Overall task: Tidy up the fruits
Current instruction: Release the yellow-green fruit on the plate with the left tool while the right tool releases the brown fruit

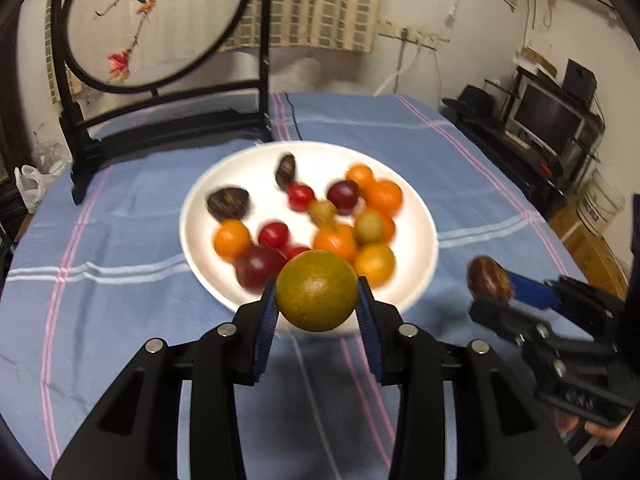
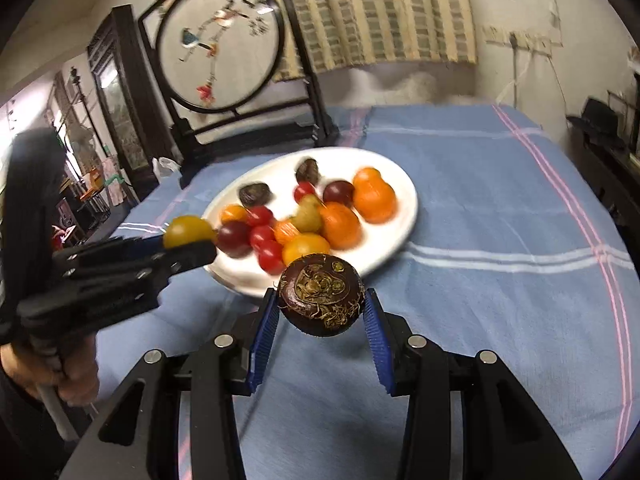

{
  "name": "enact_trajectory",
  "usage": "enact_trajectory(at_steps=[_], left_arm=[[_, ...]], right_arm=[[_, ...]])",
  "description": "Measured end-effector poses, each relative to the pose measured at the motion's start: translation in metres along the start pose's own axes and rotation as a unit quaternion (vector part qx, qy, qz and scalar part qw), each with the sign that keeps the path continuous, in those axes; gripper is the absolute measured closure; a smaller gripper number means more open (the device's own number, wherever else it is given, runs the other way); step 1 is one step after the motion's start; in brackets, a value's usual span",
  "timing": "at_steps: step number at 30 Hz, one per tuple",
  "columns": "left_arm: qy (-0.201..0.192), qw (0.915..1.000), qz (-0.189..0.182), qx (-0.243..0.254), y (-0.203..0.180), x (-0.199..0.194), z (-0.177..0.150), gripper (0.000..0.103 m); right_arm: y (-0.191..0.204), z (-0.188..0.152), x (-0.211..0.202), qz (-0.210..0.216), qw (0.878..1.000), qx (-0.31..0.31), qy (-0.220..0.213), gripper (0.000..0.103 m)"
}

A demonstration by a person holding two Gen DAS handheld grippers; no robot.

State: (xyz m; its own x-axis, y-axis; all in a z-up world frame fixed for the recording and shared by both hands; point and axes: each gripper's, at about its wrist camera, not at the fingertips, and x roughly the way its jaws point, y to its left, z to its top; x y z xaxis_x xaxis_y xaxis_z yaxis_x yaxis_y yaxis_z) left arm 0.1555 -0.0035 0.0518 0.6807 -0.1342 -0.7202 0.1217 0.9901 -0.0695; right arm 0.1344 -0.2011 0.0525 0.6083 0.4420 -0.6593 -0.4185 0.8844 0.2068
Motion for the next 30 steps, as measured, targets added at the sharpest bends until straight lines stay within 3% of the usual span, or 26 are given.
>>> enact_trajectory(at_steps=[9, 14, 16, 18, 20, 22, 23, 30], left_arm=[[0.001, 0.9987, 0.044, -0.025, 0.031, 0.036, 0.045, 0.066], [0.021, 0.9973, 0.057, -0.042, 0.041, 0.054, 0.049, 0.065], [0.025, 0.997, 0.053, -0.05, 0.044, 0.054, 0.047, 0.065], [0.015, 0.9971, 0.052, -0.054, 0.044, 0.048, 0.045, 0.051], [0.001, 0.9968, 0.059, -0.054, 0.042, 0.039, 0.04, 0.028], [-0.016, 0.9963, 0.063, -0.055, 0.038, 0.026, 0.033, 0.016], [-0.021, 0.9964, 0.062, -0.054, 0.036, 0.021, 0.028, 0.013], [-0.018, 0.9983, 0.042, -0.037, 0.018, -0.009, -0.015, 0.009]], right_arm=[[0.04, 0.053, 0.052, -0.036, 0.997, -0.071, -0.002, 0.059], [0.03, 0.063, 0.081, -0.038, 0.999, -0.035, 0.016, 0.058], [0.021, 0.064, 0.075, -0.03, 1.0, -0.005, 0.006, 0.053], [0.018, 0.061, 0.064, -0.02, 1.0, 0.002, -0.007, 0.047], [0.016, 0.056, 0.051, -0.027, 1.0, 0.001, -0.014, 0.047], [0.013, 0.047, 0.038, -0.022, 1.0, 0.007, -0.019, 0.038], [0.011, 0.04, 0.032, -0.019, 1.0, 0.011, -0.021, 0.031], [0.013, -0.002, 0.019, -0.025, 1.0, 0.007, 0.014, 0.028]])
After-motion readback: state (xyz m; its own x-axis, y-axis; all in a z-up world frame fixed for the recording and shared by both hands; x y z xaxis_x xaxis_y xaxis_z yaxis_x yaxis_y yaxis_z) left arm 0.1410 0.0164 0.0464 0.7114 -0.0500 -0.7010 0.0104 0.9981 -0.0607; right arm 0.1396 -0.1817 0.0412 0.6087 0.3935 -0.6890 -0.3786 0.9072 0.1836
